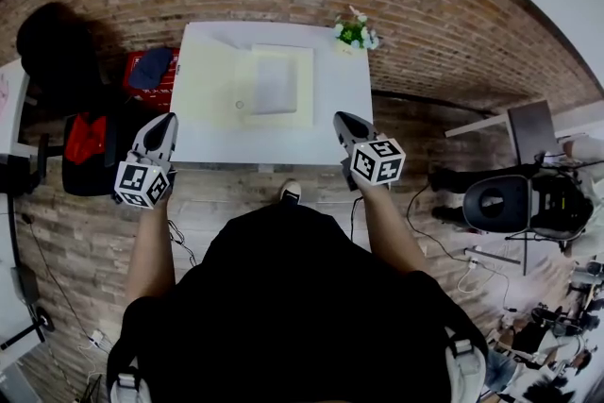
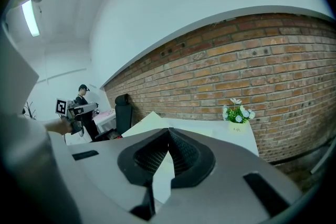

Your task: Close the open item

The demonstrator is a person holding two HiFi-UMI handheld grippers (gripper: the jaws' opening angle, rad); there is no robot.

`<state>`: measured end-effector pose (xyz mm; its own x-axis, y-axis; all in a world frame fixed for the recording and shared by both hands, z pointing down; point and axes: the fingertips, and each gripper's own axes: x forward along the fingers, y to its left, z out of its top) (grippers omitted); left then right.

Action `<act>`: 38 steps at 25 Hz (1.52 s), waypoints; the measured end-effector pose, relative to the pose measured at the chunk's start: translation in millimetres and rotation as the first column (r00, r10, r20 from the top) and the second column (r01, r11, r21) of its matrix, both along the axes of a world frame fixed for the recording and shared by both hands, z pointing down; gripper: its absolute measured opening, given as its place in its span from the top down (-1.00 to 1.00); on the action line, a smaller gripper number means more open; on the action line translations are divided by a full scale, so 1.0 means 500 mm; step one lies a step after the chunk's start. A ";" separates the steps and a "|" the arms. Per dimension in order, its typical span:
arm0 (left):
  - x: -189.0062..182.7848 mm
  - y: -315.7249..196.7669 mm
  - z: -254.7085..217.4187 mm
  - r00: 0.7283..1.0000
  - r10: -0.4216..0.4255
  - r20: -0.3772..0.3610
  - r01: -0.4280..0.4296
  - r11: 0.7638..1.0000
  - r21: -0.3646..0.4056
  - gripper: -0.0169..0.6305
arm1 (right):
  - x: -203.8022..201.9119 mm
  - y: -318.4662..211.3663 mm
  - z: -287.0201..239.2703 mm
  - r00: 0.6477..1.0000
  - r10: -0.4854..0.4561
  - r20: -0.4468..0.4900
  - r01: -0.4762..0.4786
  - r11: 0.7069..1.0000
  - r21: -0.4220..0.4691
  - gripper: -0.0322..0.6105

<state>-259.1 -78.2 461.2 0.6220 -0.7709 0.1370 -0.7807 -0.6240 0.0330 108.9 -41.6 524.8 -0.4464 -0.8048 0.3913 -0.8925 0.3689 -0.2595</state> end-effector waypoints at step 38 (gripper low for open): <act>0.154 -0.135 -0.003 0.998 -0.054 0.026 0.054 0.998 -0.013 0.91 | 0.130 -0.163 0.046 0.996 -0.080 0.030 0.081 0.996 -0.039 0.83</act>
